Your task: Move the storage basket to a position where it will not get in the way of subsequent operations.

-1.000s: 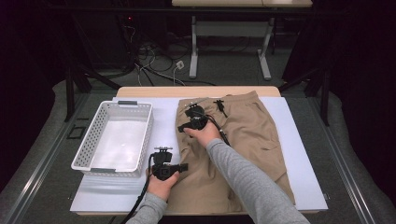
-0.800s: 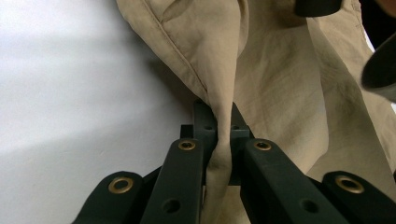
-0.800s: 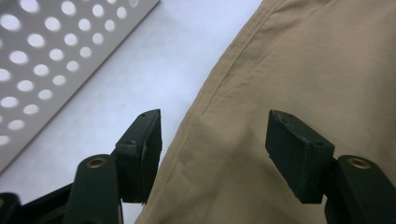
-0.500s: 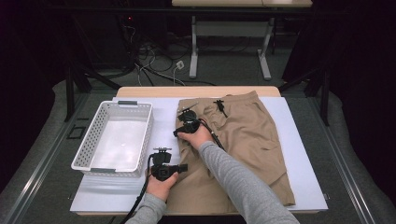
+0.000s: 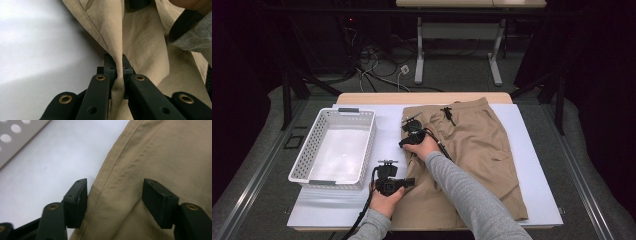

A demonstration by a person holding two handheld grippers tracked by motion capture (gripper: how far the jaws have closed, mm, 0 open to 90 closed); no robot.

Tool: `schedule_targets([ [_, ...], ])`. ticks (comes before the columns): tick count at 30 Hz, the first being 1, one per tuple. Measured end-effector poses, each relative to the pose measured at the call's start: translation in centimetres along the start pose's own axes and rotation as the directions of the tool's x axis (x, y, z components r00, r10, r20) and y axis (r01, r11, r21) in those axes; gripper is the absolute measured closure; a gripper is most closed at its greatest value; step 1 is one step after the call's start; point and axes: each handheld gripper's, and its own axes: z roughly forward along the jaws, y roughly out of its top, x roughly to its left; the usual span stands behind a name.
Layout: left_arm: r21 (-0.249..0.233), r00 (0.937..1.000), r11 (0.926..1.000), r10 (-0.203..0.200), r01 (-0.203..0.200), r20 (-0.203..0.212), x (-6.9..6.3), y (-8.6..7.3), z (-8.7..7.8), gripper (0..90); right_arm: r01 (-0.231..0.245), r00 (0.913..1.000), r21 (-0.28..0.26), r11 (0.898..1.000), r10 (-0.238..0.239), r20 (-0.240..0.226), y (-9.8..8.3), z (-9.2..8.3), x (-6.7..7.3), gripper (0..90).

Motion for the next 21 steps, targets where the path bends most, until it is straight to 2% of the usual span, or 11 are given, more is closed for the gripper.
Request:
schedule_targets([
  [1, -0.002, 1.0000, 1.0000, -0.001, 0.001, -0.002, -0.1, 0.0, 0.0, 88.6, -0.010, 0.9999, 0.006, 1.000, 0.010, 0.008, 0.0, -0.1, 0.1, 42.2],
  [4, -0.004, 1.0000, 1.0000, 0.001, -0.001, -0.003, -0.1, -0.1, -0.1, 88.5, 0.018, 0.9996, 0.005, 1.000, -0.018, 0.020, 0.0, -0.1, -0.2, 50.3],
  [5, -0.003, 1.0000, 1.0000, 0.000, 0.000, -0.003, -0.1, -0.1, -0.1, 88.5, 0.011, 0.9998, -0.021, 1.000, -0.011, 0.018, 0.0, 0.0, -0.3, 53.0],
  [7, -0.002, 1.0000, 1.0000, -0.003, 0.003, 0.002, -0.1, -0.1, 0.0, 88.5, 0.008, 0.9996, 0.003, 1.000, -0.008, 0.029, 0.0, -0.2, -0.5, 59.7],
  [8, -0.002, 1.0000, 1.0000, -0.002, 0.002, 0.002, -0.1, -0.1, 0.0, 88.6, 0.018, 0.9991, 0.006, 1.000, -0.018, 0.038, 0.1, -0.2, -0.6, 62.8],
  [14, -0.006, 1.0000, 1.0000, -0.003, 0.003, 0.006, -0.2, 0.1, 0.0, 88.5, 0.005, 0.9986, -0.007, 1.000, -0.004, 0.053, 0.0, -0.2, -1.0, 76.3],
  [16, -0.011, 0.9999, 0.9999, -0.007, 0.007, 0.012, -0.1, 0.2, -0.1, 88.4, 0.001, 0.9983, 0.009, 1.000, -0.002, 0.059, 0.1, -0.4, -1.1, 83.6],
  [18, -0.024, 0.9998, 0.9997, -0.003, 0.004, 0.022, -0.2, 0.3, 0.0, 87.8, 0.001, 0.9983, -0.001, 1.000, -0.001, 0.058, 0.1, -0.3, -1.1, 87.2],
  [21, -0.019, 0.9996, 0.9998, -0.005, 0.005, 0.029, -0.4, 0.5, 0.0, 87.3, 0.005, 0.9985, 0.012, 1.000, -0.006, 0.055, 0.1, -0.5, -1.1, 88.4],
])
